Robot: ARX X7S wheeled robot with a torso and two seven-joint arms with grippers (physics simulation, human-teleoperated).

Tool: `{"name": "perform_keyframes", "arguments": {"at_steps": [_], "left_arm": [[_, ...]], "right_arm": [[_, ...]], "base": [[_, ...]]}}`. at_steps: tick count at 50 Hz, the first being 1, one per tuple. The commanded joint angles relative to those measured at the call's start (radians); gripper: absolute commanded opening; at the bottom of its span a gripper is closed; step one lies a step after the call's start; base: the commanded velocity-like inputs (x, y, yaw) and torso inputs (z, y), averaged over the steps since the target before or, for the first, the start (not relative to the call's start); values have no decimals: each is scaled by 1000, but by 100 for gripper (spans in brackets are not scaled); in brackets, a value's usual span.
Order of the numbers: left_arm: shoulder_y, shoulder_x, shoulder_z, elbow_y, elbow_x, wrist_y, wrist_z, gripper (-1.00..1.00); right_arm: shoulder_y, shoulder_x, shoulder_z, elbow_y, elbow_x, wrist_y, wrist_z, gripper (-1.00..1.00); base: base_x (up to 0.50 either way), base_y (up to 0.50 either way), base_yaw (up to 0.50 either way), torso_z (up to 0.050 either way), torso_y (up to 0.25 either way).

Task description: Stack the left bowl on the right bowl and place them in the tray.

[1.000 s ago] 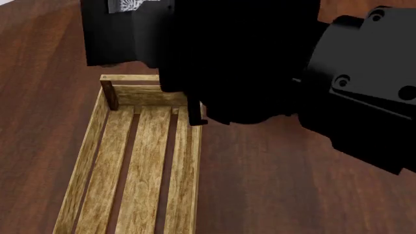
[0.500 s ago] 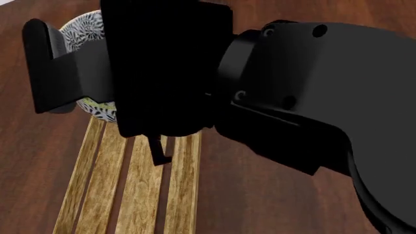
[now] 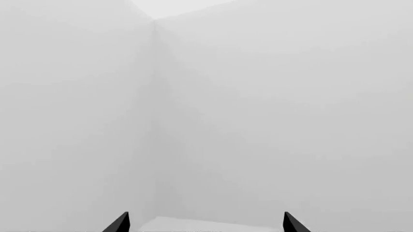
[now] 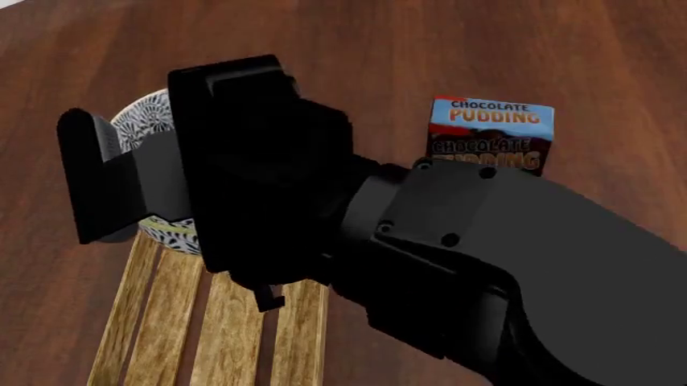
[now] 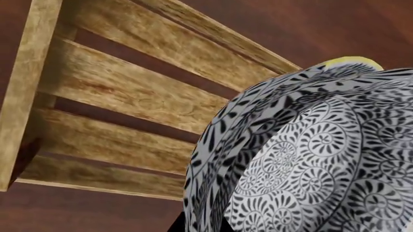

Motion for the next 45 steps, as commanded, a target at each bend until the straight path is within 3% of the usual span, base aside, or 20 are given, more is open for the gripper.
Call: {"name": "perform_keyframes", "arguments": {"at_steps": [1, 45], "left_arm": [[19, 0, 12, 0, 22, 13, -13, 100], [76, 0, 44, -5, 88, 56, -48, 100]], "right_arm": [[-112, -3, 87, 38, -182, -12, -50, -100], [-281, -3, 84, 76, -283, -75, -9, -100]], "base": [[0, 0, 0, 0, 0], [0, 0, 0, 0, 1]]}}
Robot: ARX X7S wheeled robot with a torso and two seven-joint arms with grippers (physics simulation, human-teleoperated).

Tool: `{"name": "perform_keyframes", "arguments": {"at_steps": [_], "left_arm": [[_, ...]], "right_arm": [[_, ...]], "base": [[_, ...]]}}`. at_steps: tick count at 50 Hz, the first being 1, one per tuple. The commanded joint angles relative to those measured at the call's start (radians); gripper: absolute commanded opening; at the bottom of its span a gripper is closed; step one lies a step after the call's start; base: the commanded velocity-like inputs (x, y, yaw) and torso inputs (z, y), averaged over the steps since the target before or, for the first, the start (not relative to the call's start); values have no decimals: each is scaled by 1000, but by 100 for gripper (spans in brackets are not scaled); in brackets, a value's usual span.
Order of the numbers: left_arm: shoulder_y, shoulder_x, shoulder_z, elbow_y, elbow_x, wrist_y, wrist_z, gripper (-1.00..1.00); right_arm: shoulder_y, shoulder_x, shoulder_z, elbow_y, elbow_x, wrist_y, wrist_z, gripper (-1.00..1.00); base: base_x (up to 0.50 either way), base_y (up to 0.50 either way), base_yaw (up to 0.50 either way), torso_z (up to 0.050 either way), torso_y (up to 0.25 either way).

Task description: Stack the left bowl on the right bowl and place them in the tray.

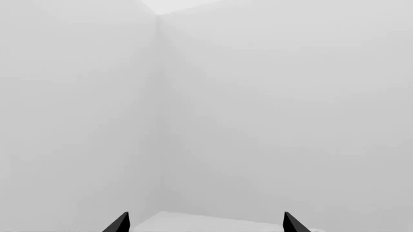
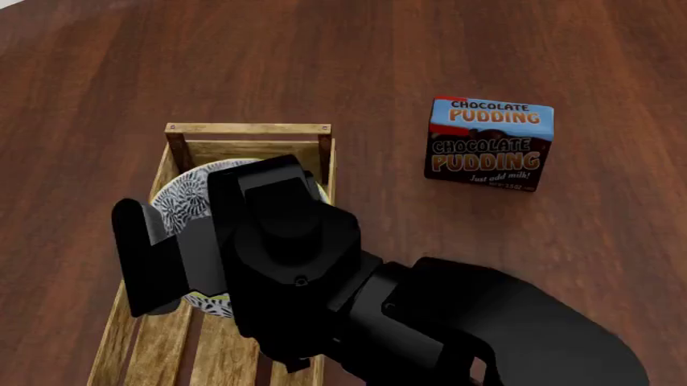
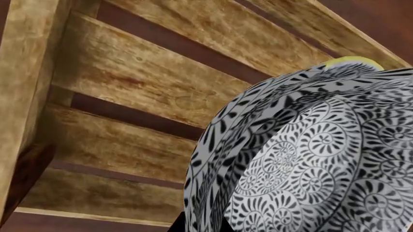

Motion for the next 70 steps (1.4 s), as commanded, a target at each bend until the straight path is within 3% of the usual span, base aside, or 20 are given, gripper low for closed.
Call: {"name": "perform_keyframes", "arguments": {"at_steps": [1, 49, 50, 70], "left_arm": [[23, 0, 16, -1, 28, 17, -14, 100], [105, 0, 73, -79, 103, 122, -9, 100], [106, 0, 73, -79, 103, 123, -9, 100], [115, 0, 73, -72, 116, 125, -24, 100]], "right_arm": [[-26, -2, 4, 14, -32, -38, 25, -100], [-104, -2, 2, 117, -59, -160, 149, -100], [-104, -2, 3, 118, -60, -160, 154, 100], [-103, -2, 3, 107, -61, -162, 160, 100]], "base": [[0, 0, 0, 0, 0], [0, 0, 0, 0, 1], [0, 0, 0, 0, 0], [0, 0, 0, 0, 0]]}}
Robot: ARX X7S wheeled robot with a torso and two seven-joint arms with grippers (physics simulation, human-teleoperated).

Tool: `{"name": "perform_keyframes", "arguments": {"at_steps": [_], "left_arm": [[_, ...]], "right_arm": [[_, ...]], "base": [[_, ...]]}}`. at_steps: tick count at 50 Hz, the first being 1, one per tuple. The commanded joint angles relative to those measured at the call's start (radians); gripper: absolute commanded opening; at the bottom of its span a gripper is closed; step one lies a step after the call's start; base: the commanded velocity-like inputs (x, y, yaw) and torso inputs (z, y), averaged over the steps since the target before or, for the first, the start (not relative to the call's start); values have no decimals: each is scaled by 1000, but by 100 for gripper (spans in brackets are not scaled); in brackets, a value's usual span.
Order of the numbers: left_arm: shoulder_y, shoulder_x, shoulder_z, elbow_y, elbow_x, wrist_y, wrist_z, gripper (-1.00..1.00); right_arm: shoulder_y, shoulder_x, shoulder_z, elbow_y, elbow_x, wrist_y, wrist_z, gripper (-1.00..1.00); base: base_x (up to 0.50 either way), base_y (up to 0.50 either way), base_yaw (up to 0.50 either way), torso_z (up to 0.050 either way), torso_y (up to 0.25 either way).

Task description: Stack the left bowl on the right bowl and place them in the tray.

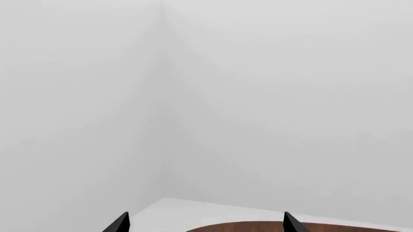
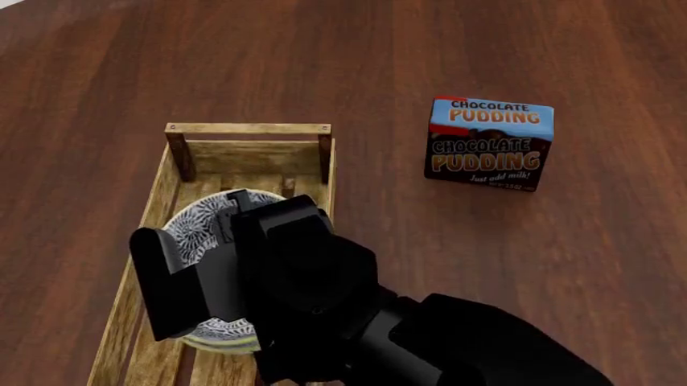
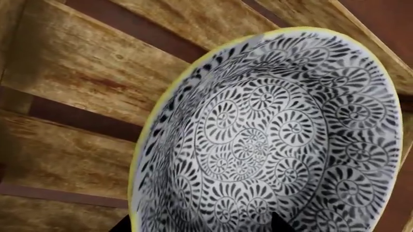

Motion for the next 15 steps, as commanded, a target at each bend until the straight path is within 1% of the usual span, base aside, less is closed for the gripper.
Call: {"name": "perform_keyframes", "arguments": {"at_steps": [1, 7, 15], "left_arm": [[6, 0, 0, 4, 8, 1, -9, 100], [9, 0, 0, 11, 16, -1, -18, 100], [19, 0, 7, 21, 40, 4, -36, 100]], "right_arm": [[2, 0, 1, -6, -5, -5, 9, 100], [13, 0, 2, -23, 2, -2, 12, 100], [30, 0, 4, -99, 28, 12, 12, 100]], "base": [[0, 0, 0, 0, 0], [0, 0, 0, 0, 0], [0, 0, 0, 0, 0]]}}
